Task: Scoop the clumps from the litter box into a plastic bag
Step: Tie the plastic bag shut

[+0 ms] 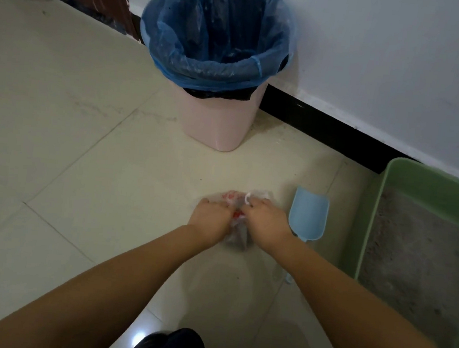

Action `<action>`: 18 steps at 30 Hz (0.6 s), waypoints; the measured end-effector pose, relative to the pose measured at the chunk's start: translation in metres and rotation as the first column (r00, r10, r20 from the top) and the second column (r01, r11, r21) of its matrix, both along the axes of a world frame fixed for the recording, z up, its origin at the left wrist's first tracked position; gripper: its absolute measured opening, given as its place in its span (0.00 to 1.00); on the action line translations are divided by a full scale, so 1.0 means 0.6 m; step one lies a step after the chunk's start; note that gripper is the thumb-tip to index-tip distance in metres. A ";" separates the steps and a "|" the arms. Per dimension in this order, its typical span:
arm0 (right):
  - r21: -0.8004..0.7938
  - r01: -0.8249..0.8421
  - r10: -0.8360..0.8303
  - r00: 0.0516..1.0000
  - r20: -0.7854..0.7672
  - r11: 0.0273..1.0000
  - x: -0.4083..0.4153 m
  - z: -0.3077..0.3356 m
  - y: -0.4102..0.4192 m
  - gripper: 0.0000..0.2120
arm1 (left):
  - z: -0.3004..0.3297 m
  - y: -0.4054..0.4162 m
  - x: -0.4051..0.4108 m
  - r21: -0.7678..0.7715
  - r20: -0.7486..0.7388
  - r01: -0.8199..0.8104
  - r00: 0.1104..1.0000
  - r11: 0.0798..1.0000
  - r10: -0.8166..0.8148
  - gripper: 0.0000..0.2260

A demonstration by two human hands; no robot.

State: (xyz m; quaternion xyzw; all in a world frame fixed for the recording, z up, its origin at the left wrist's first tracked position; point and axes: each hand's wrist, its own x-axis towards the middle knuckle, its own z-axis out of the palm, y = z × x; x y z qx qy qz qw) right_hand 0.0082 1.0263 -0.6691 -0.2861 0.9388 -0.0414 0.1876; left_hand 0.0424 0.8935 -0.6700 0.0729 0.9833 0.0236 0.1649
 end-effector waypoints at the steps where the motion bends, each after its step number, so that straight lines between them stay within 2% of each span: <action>1: -0.044 0.020 -0.021 1.000 -0.010 0.999 -0.007 0.009 0.003 0.17 | 0.009 0.001 -0.009 0.032 -0.032 -0.009 0.999 0.999 0.010 0.19; 4: -0.137 0.046 -0.053 0.997 -0.048 0.990 -0.034 0.051 0.018 0.13 | 0.053 0.001 -0.028 0.039 -0.113 0.010 0.994 0.999 -0.005 0.14; 7: -0.239 0.018 -0.012 1.000 0.027 0.971 -0.072 0.129 0.028 0.11 | 0.125 -0.001 -0.039 0.036 -0.179 0.000 0.984 0.999 0.007 0.11; 11: -0.382 -0.061 0.058 0.998 -0.020 0.922 -0.127 0.285 0.029 0.10 | 0.285 0.000 -0.059 0.202 -0.325 -0.056 0.938 0.978 0.121 0.12; 15: -0.570 -0.052 -0.038 0.989 -0.144 0.820 -0.168 0.436 0.020 0.09 | 0.449 -0.014 -0.111 0.237 -0.470 -0.080 0.863 0.968 0.187 0.10; 18: -0.650 -0.039 -0.138 0.966 -0.218 0.759 -0.213 0.512 -0.015 0.10 | 0.524 -0.044 -0.177 0.229 -0.570 -0.091 0.795 0.969 0.209 0.13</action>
